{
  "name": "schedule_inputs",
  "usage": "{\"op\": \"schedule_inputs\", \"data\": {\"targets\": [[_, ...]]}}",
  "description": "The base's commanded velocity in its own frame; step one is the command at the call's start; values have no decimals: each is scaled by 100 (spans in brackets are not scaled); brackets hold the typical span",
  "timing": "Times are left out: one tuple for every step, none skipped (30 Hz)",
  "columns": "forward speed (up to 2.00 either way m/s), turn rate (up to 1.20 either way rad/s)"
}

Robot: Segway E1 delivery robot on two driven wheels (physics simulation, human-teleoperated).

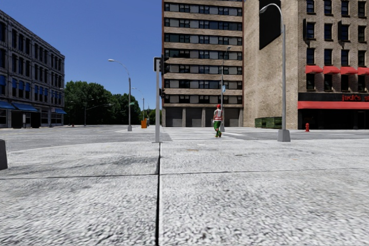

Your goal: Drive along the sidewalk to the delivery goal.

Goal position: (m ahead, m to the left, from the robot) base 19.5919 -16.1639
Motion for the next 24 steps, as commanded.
{"op": "schedule_inputs", "data": {"targets": [[200,-8],[200,-10],[200,-10],[200,-12],[200,-12],[200,-13],[200,-23],[200,-23],[200,-27],[200,-28],[200,-29],[200,-29],[200,-29],[200,-26],[200,-26],[200,0],[200,0],[200,0],[200,0],[200,0],[200,0],[200,0],[200,0],[200,0]]}}
